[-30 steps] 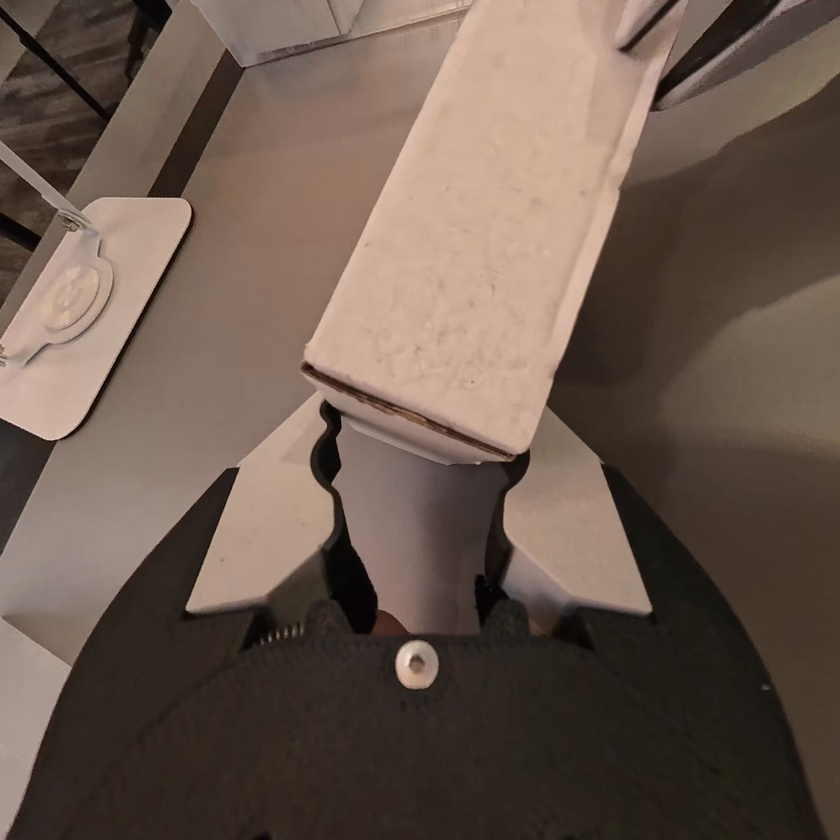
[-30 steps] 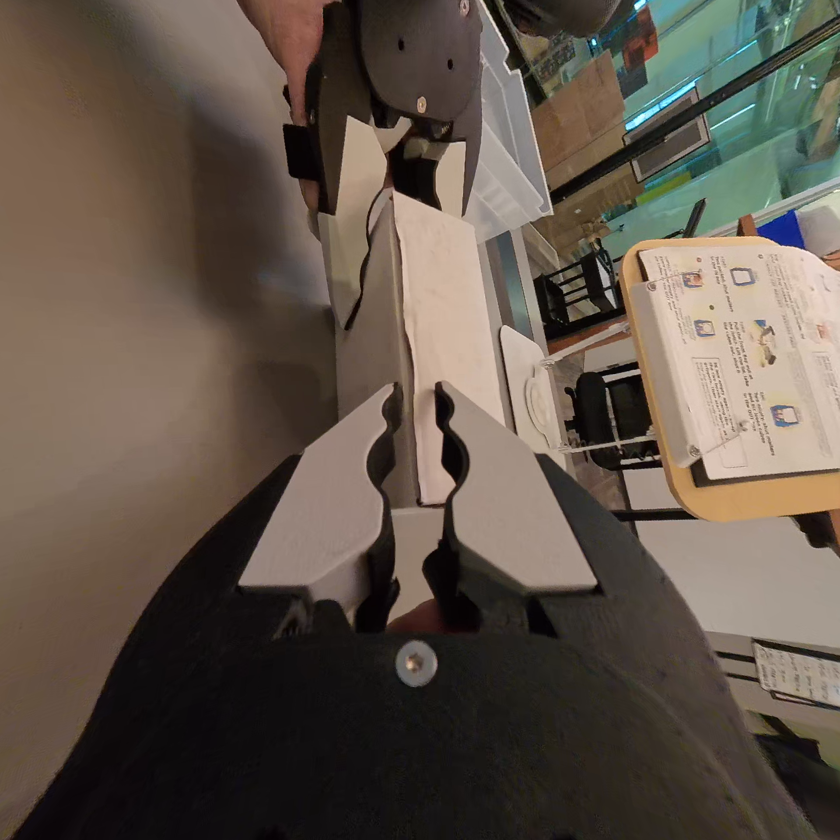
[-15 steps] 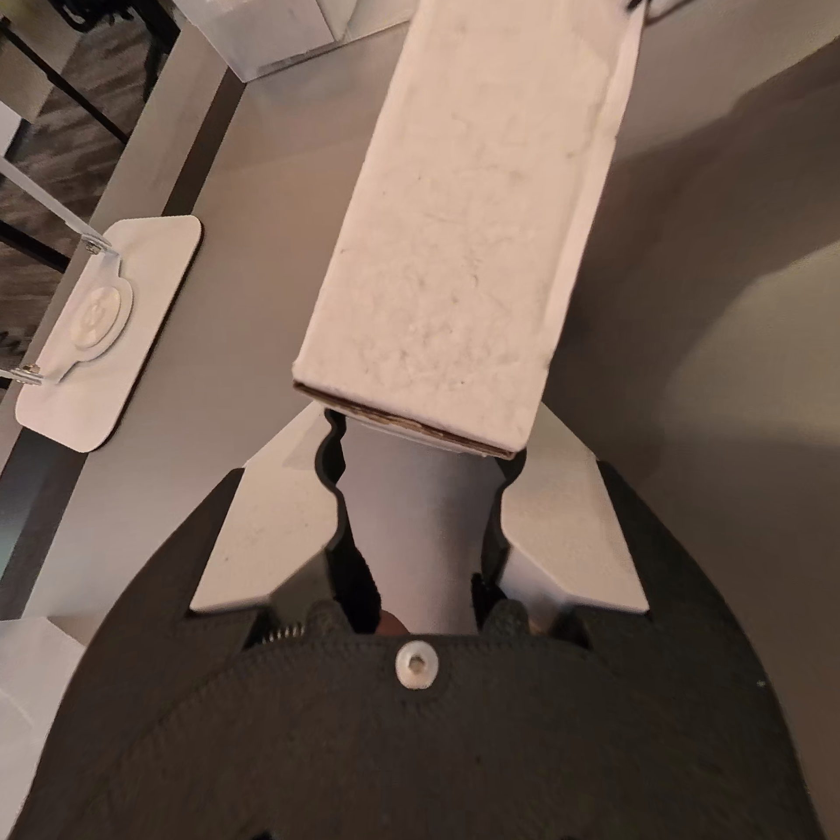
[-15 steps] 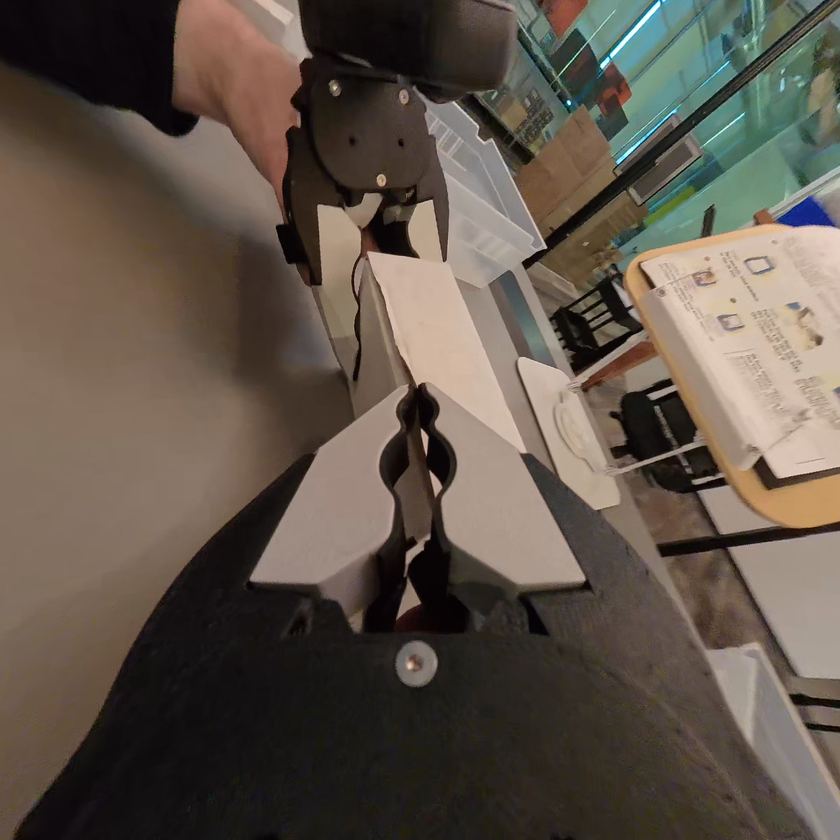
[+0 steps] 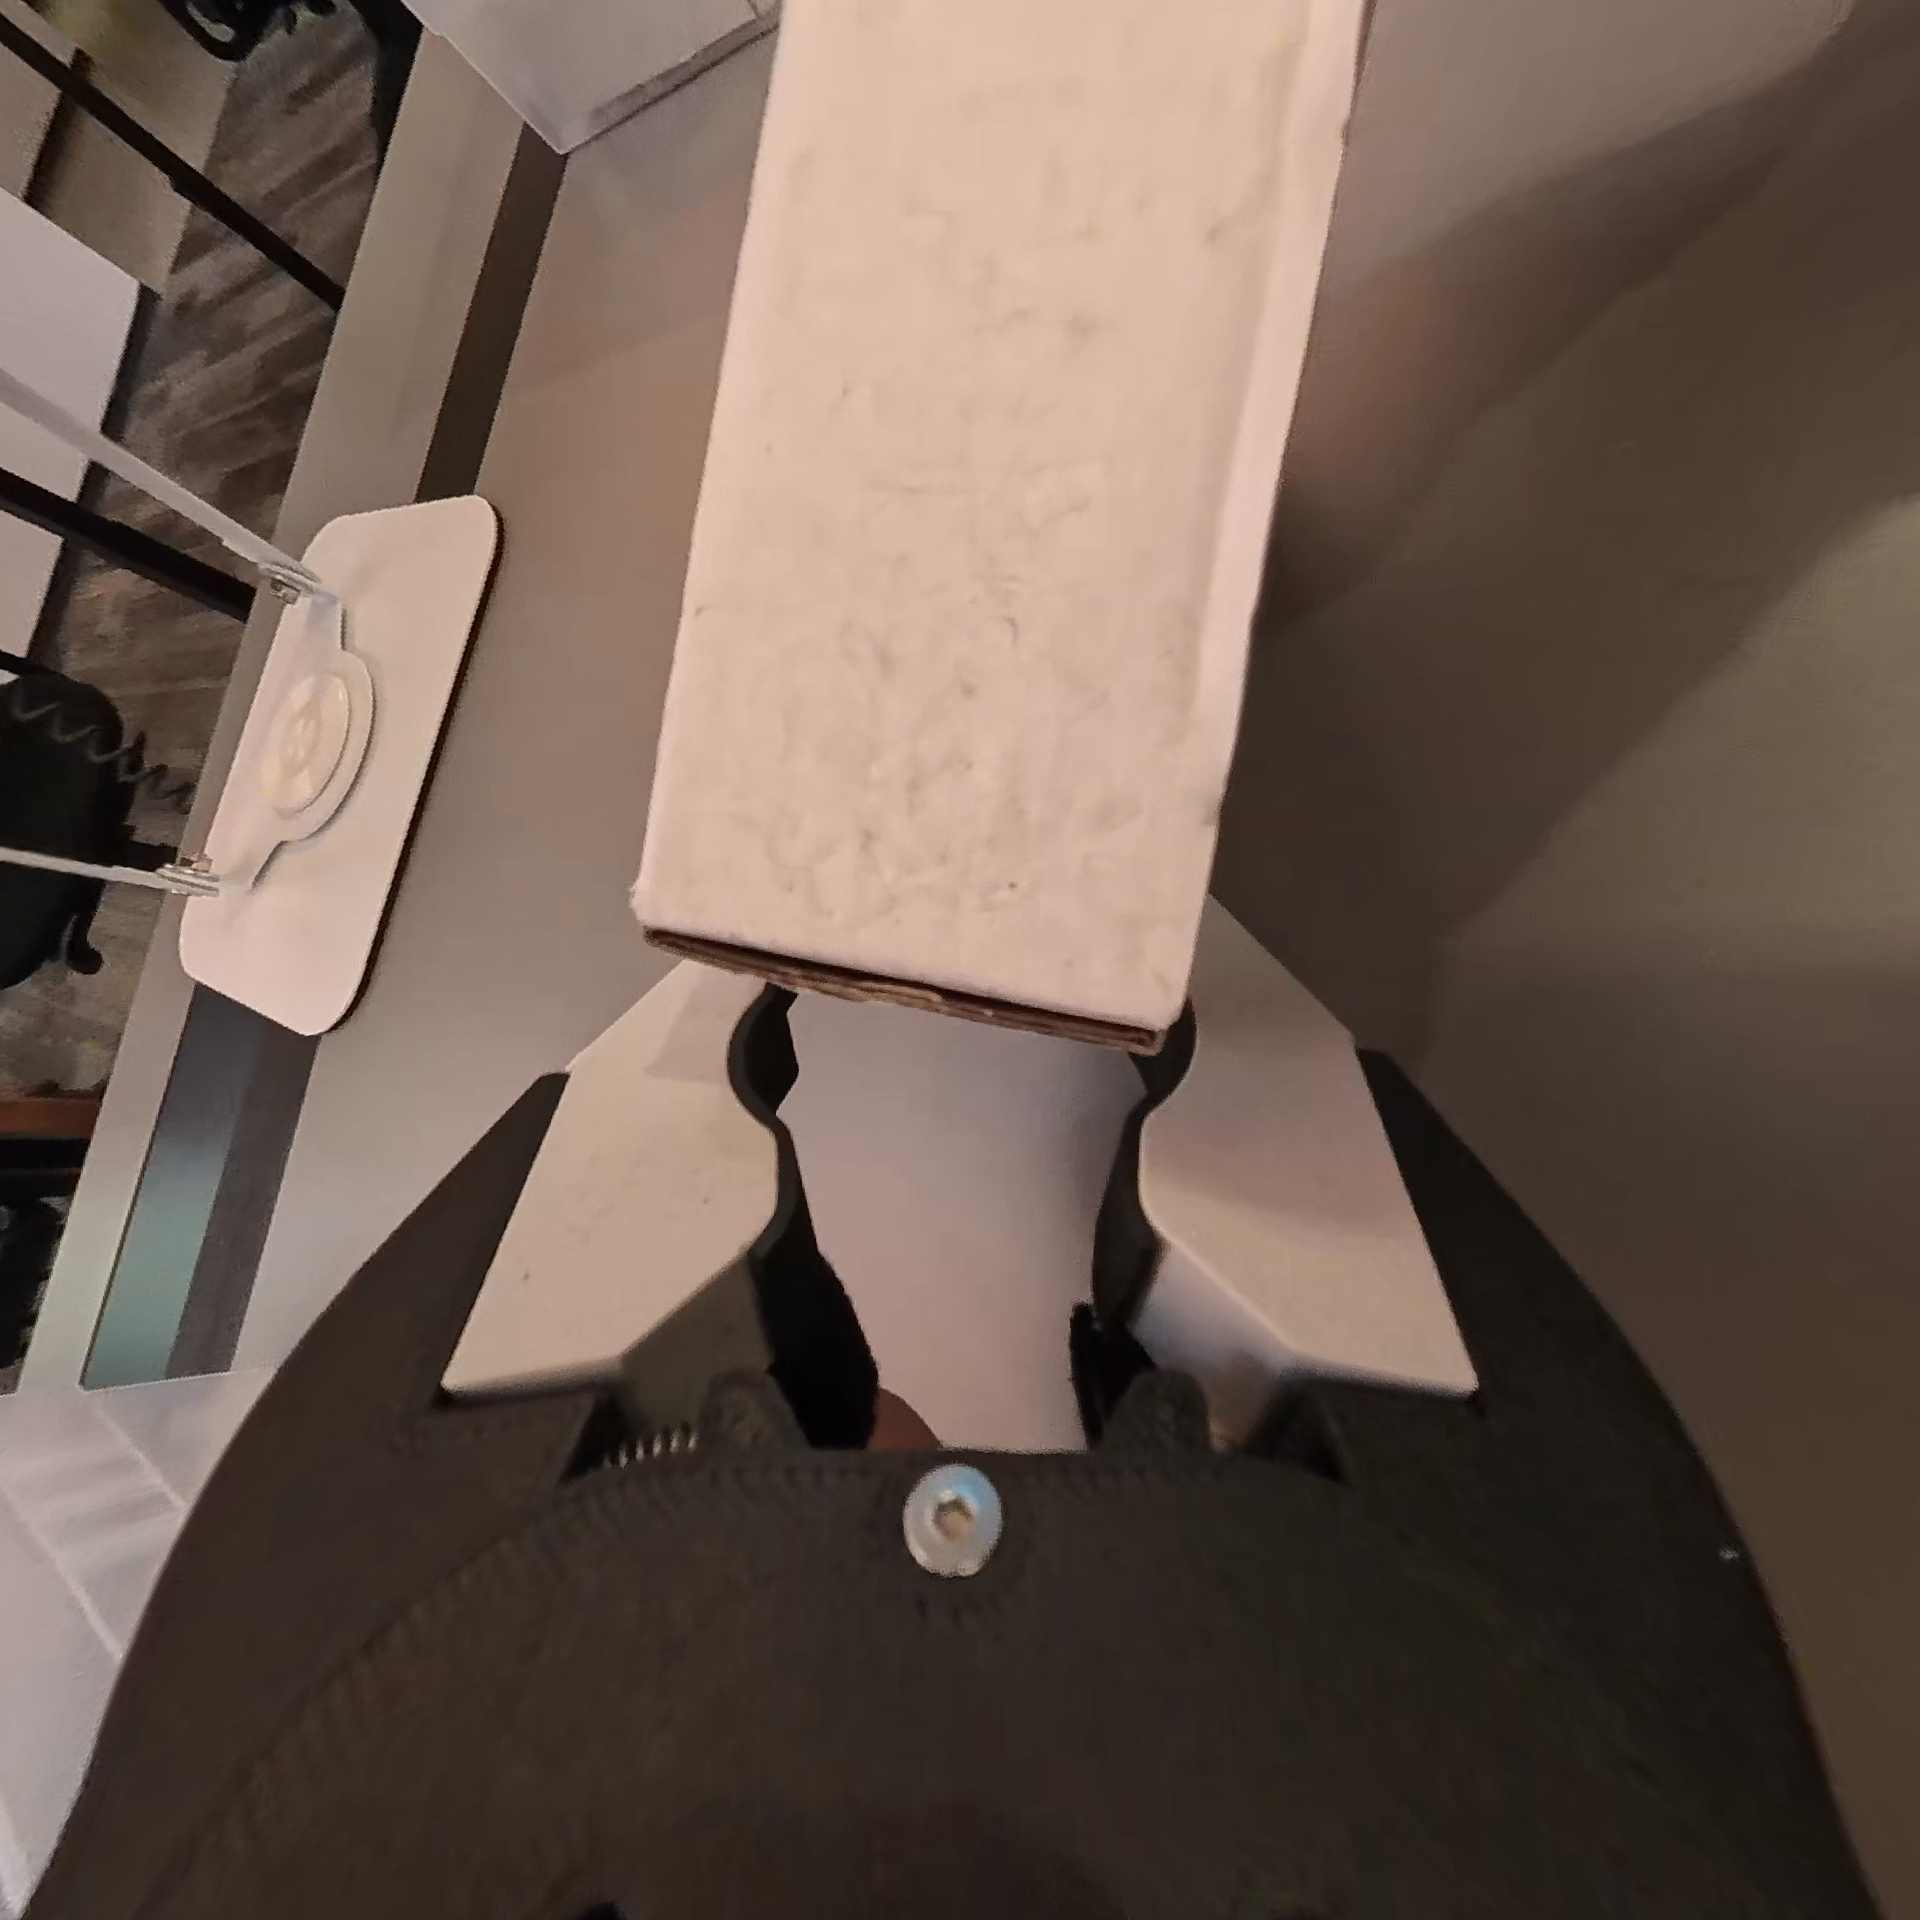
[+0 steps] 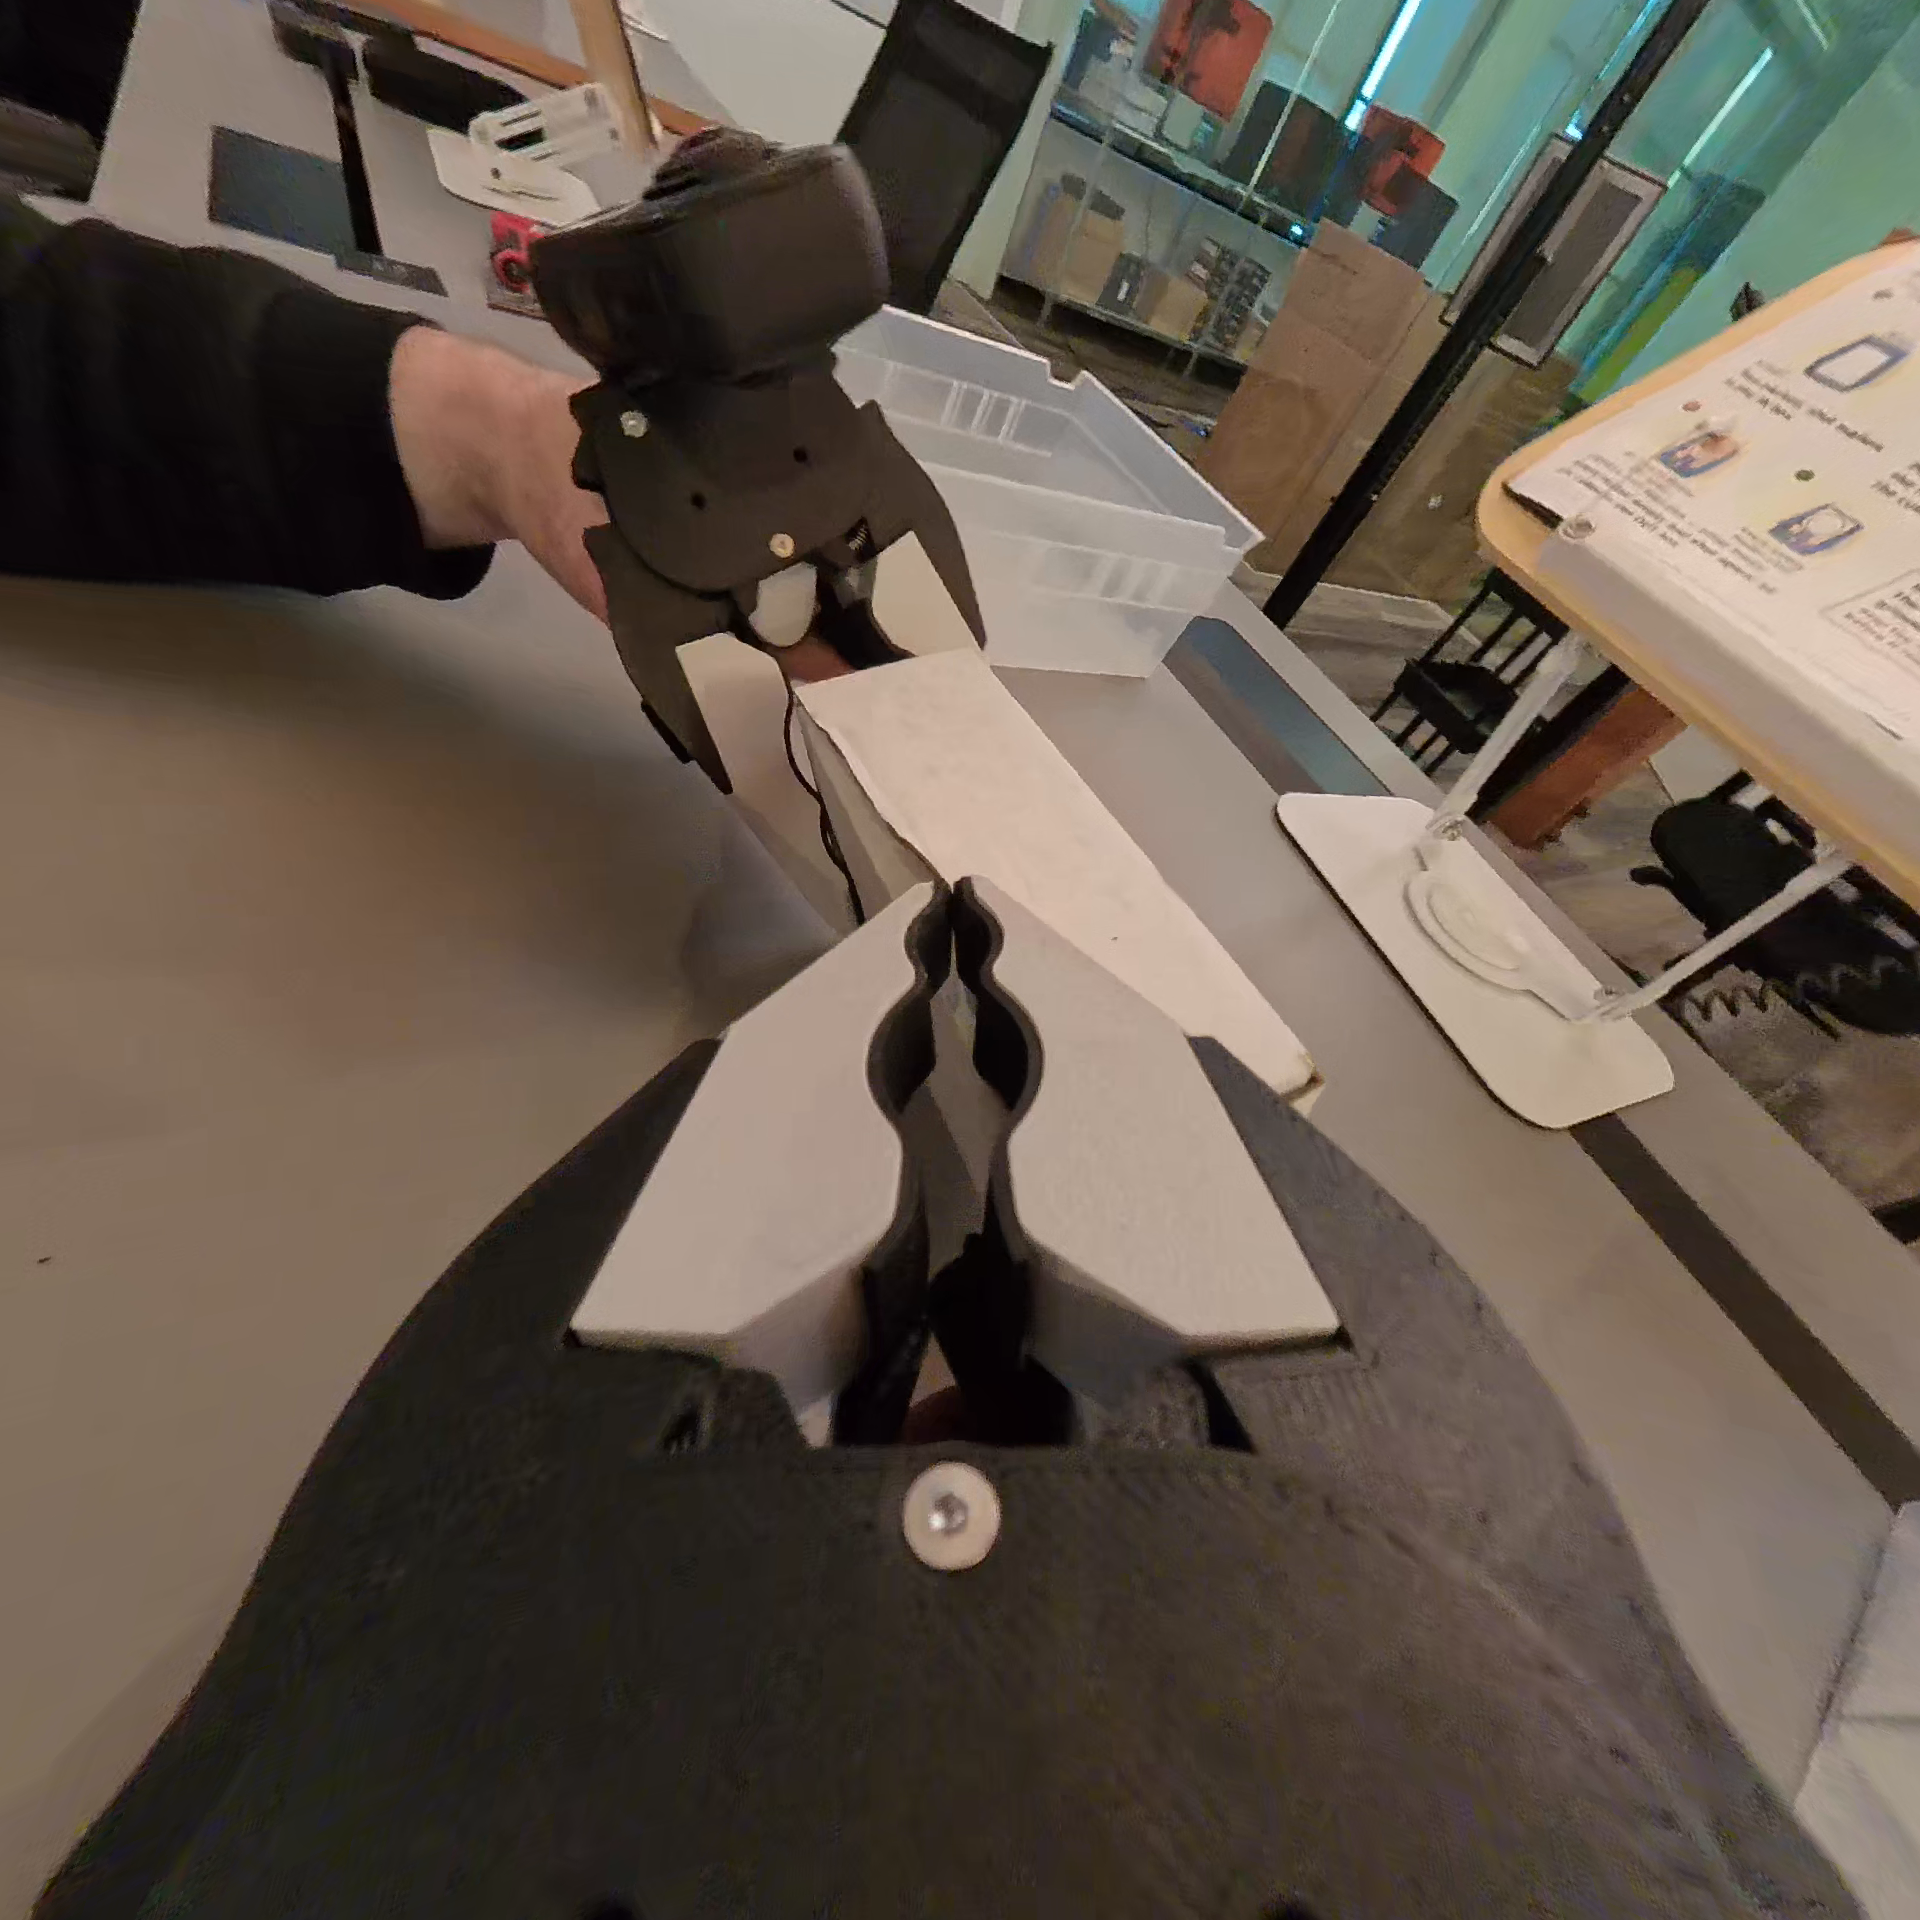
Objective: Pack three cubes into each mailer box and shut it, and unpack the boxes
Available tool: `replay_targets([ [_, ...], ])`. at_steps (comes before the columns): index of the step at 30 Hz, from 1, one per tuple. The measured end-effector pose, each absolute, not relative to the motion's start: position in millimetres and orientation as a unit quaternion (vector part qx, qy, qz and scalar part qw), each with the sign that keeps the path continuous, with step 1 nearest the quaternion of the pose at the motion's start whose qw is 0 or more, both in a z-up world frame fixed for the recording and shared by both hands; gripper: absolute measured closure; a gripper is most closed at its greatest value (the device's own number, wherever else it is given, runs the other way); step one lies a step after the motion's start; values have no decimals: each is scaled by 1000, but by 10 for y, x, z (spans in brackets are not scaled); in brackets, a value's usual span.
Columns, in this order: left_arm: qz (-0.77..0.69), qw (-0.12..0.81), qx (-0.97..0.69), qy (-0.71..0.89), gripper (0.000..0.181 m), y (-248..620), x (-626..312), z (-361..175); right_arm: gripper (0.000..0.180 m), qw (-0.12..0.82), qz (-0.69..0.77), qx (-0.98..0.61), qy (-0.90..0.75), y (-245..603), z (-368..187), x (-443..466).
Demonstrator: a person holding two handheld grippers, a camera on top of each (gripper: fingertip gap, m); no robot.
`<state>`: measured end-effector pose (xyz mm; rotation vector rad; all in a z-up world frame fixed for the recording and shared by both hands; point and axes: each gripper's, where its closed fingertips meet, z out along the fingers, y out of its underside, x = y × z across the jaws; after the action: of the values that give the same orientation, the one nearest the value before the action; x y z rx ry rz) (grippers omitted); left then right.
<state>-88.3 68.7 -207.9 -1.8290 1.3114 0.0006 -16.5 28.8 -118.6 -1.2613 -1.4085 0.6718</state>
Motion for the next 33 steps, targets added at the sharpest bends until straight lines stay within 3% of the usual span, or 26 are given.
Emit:
replay_targets([
  [8, 30, 428, -728, 534, 120, 710, -844, -2069, 180, 532, 298, -558, -563, 297, -1095, -135],
  [13, 56, 416, -728, 543, 120, 724, -876, -2093, 180, 556, 153, -529, -623, 322, -1195, -102],
  [19, 73, 414, -726, 545, 120, 726, -847, -2095, 180, 532, 256, -564, -577, 308, -1139, -73],
  [30, 69, 405, -733, 542, 120, 730, -826, -2106, 180, 541, 239, -564, -577, 329, -1045, -73],
  [33, 66, 404, -736, 540, 120, 741, -839, -2105, 180, 555, 162, -539, -612, 331, -1105, -73],
])
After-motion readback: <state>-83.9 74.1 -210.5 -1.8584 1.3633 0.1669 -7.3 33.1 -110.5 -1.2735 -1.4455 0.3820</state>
